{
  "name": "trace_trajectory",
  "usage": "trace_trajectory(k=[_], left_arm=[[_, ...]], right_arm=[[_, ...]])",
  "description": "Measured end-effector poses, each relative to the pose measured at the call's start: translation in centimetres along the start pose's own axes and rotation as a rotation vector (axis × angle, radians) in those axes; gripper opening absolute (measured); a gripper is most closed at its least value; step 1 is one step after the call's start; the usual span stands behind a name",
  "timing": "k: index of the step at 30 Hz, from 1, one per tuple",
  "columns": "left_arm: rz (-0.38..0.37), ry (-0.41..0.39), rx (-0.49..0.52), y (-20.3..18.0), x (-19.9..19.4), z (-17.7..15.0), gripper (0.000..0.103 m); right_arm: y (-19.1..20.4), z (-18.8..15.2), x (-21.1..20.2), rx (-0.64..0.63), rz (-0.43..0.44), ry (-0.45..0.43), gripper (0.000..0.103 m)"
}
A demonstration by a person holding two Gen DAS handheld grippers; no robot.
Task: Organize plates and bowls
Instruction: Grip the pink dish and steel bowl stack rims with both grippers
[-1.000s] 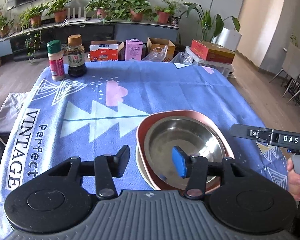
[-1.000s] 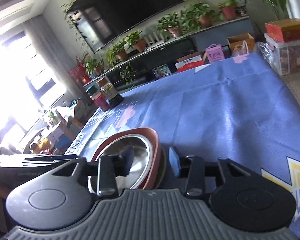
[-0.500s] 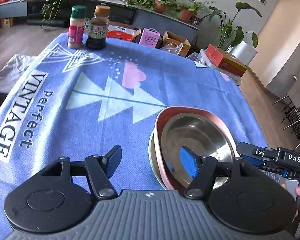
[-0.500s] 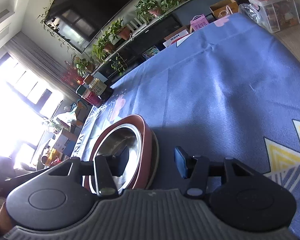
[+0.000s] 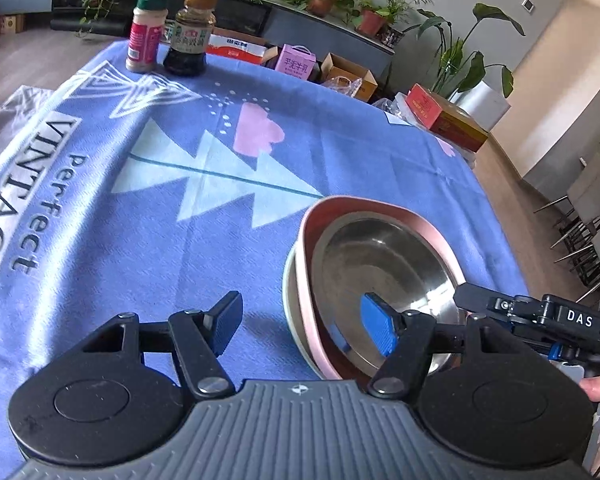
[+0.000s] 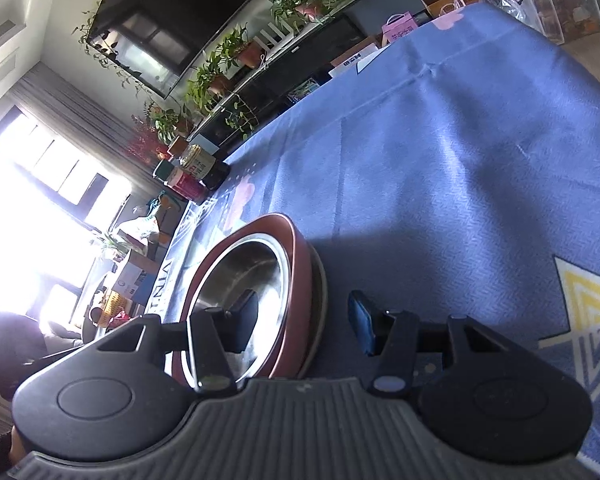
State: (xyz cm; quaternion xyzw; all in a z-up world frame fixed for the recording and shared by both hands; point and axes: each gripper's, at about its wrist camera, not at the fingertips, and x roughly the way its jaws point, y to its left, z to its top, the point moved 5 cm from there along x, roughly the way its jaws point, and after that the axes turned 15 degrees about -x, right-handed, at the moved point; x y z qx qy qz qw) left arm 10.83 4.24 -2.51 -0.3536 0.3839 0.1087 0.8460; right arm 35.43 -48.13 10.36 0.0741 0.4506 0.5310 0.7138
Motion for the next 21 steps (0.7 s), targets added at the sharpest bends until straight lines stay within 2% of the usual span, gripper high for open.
trace_trajectory(k=[4, 8, 13, 17, 21], left_arm=[[-0.020, 0.016, -0.009, -0.27, 0.46, -0.46, 0.057], [-0.045, 0.034, -0.025, -0.45, 0.66, -0.58, 0.046], [-0.033, 0.024, -0.020, -0.42, 0.50, -0.78, 0.039], [-0.026, 0.019, -0.020, -0.16, 0.38, -0.76, 0.032], [-0.021, 0.005, -0.019, 0.02, 0.30, -0.76, 0.031]], right_arm=[[0.11, -0.04, -0.07, -0.002, -0.002, -0.004, 0.097], [0.20, -0.01, 0.20, -0.003, 0.002, -0.003, 0.096], [0.05, -0.01, 0.22, -0.003, 0.008, 0.004, 0.092], [0.32, 0.11, 0.47, -0.009, -0.007, 0.009, 0.082], [0.43, 0.06, 0.33, -0.018, -0.019, 0.009, 0.082]])
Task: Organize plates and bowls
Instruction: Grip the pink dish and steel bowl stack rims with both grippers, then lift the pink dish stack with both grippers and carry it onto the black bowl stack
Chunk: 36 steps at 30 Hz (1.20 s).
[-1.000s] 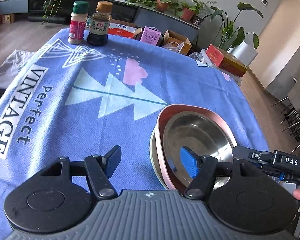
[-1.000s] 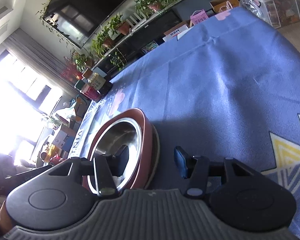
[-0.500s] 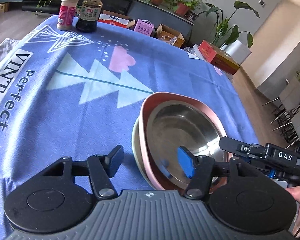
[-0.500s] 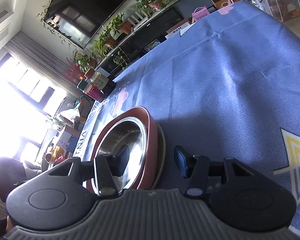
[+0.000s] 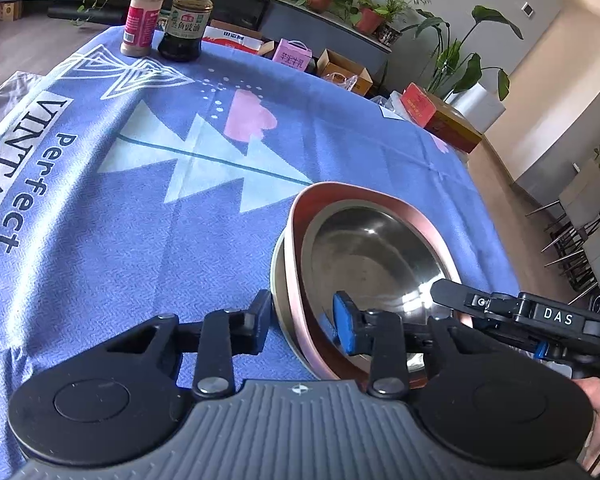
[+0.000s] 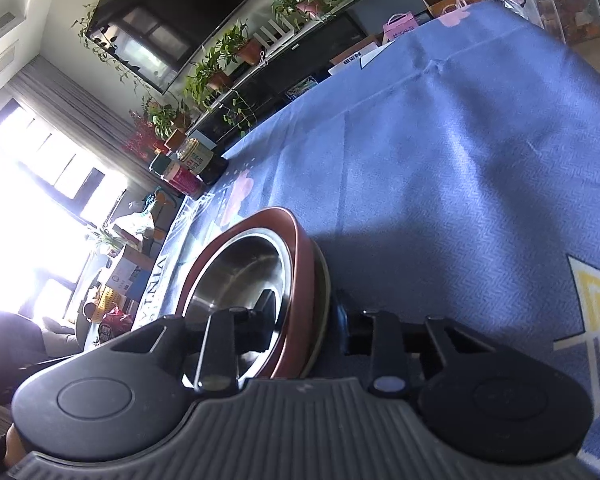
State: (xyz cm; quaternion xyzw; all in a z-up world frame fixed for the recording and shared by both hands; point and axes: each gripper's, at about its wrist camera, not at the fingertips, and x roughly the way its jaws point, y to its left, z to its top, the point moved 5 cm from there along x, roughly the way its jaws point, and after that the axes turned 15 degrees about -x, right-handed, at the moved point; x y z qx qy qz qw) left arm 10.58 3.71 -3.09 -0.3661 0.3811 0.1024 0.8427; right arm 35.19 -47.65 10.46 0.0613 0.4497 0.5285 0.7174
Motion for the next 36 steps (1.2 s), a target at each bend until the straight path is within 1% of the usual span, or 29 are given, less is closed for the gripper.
trace_trajectory(k=[2, 5, 15, 22, 26, 31, 36], left_arm=[[0.002, -0.008, 0.014, -0.1, 0.0, -0.1, 0.031], [-0.006, -0.010, 0.010, 0.0, -0.1, 0.0, 0.031], [-0.025, -0.028, 0.035, 0.0, -1.2, 0.4, 0.029], [-0.057, -0.040, 0.053, -0.3, -2.2, 0.6, 0.028], [-0.072, -0.042, 0.065, -0.3, -2.7, 0.7, 0.027], [-0.092, -0.053, 0.072, -0.3, -3.5, 0.7, 0.027], [-0.101, -0.065, 0.082, -0.3, -5.0, 0.8, 0.027]], right_arm=[[0.0, 0.0, 0.0, -0.002, -0.003, -0.002, 0.082], [0.2, 0.1, 0.0, -0.009, -0.011, -0.003, 0.082], [1.0, 0.3, -0.3, -0.032, -0.004, -0.017, 0.081], [1.0, 0.3, -0.5, -0.025, 0.012, -0.024, 0.080], [1.6, 0.5, -1.0, -0.044, 0.015, -0.039, 0.080], [1.9, 0.9, -1.7, -0.036, 0.041, -0.063, 0.080], [3.0, 1.4, -2.1, -0.047, 0.041, -0.081, 0.080]])
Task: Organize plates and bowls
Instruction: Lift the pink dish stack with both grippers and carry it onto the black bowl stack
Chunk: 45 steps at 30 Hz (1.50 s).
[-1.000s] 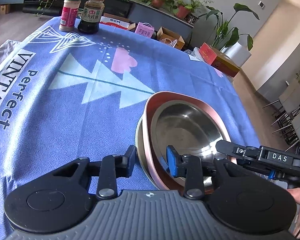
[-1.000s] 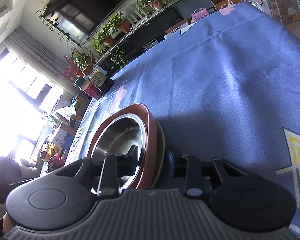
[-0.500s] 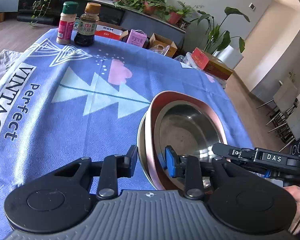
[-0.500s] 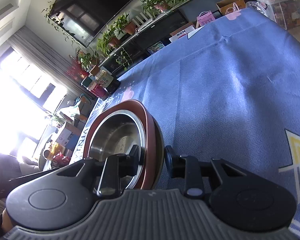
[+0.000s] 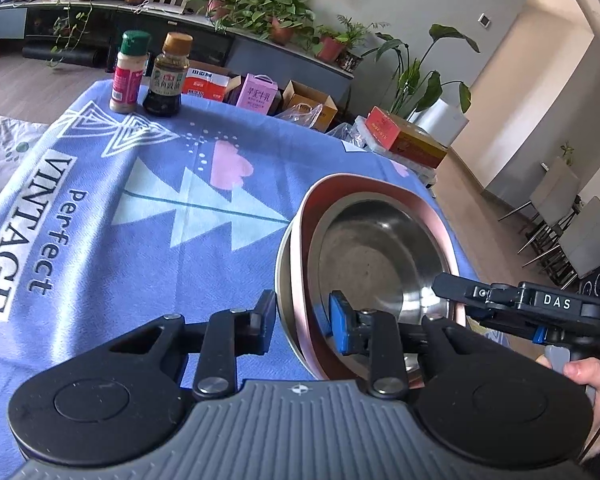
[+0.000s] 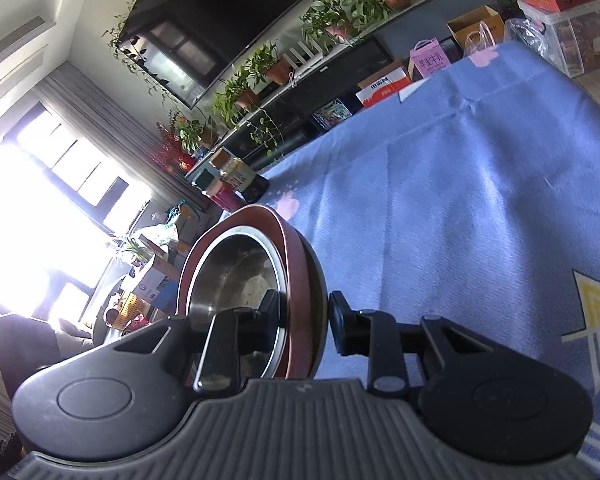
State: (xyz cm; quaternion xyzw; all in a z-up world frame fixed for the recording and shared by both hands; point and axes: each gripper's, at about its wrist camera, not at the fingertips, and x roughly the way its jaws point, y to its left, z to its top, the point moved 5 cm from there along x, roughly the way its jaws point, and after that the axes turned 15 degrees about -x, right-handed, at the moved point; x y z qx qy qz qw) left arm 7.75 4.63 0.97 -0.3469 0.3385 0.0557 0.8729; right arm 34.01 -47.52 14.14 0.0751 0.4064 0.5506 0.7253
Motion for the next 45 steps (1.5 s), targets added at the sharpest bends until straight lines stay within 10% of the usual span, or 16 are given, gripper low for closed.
trace_trajectory(k=[20, 45], left_arm=[[-0.072, -0.059, 0.029, -1.9, -7.9, -1.2, 0.026], [-0.109, 0.063, 0.001, -1.4, -11.4, -10.2, 0.027]], right_arm=[[4.7, 0.3, -3.6, -0.027, 0.008, -0.032, 0.080], [5.6, -6.4, -8.0, 0.040, -0.013, 0.058, 0.080]])
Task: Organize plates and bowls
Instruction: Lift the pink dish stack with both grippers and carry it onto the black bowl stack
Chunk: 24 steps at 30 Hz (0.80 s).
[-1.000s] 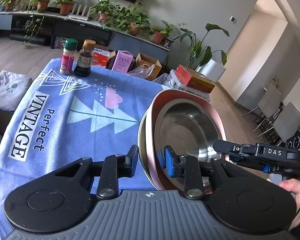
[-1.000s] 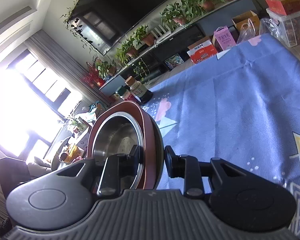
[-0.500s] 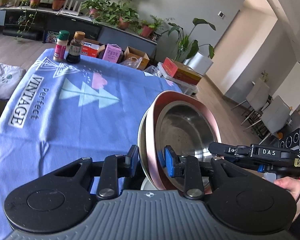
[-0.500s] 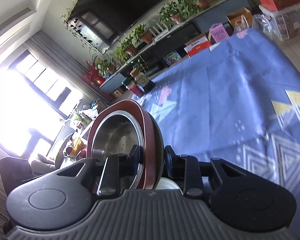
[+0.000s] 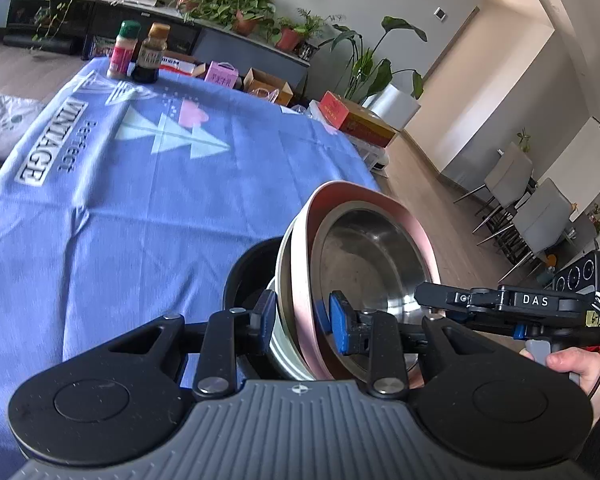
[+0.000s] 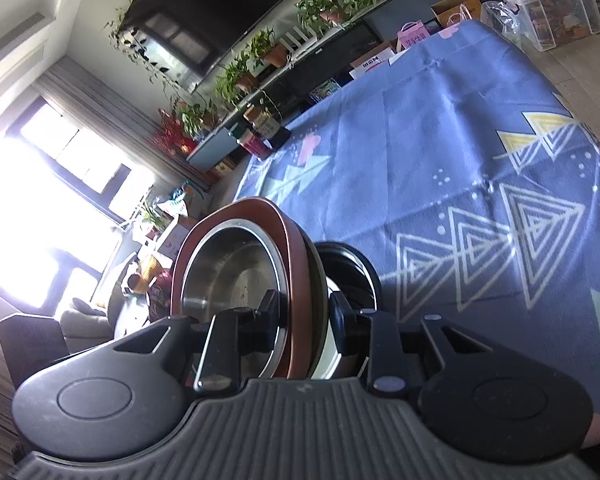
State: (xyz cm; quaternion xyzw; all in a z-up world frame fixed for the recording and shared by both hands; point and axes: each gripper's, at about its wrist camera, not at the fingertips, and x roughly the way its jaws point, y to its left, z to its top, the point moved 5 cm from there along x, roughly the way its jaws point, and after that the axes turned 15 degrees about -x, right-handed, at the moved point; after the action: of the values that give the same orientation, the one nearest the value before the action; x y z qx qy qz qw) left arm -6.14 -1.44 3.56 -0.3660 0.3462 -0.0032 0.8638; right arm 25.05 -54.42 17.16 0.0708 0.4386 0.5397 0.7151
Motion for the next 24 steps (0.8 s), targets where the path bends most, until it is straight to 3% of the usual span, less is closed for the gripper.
trace_trajectory(k=[19, 24], left_arm=[[-0.047, 0.075, -0.055, 2.5, 2.4, -0.1, 0.031], [-0.078, 0.096, -0.061, 2.8, 2.5, 0.1, 0.033]], right_arm=[[-1.0, -1.7, 1.3, -0.027, -0.027, 0.035, 0.082], [-0.4, -1.8, 1.6, -0.108, -0.051, 0.028, 0.085]])
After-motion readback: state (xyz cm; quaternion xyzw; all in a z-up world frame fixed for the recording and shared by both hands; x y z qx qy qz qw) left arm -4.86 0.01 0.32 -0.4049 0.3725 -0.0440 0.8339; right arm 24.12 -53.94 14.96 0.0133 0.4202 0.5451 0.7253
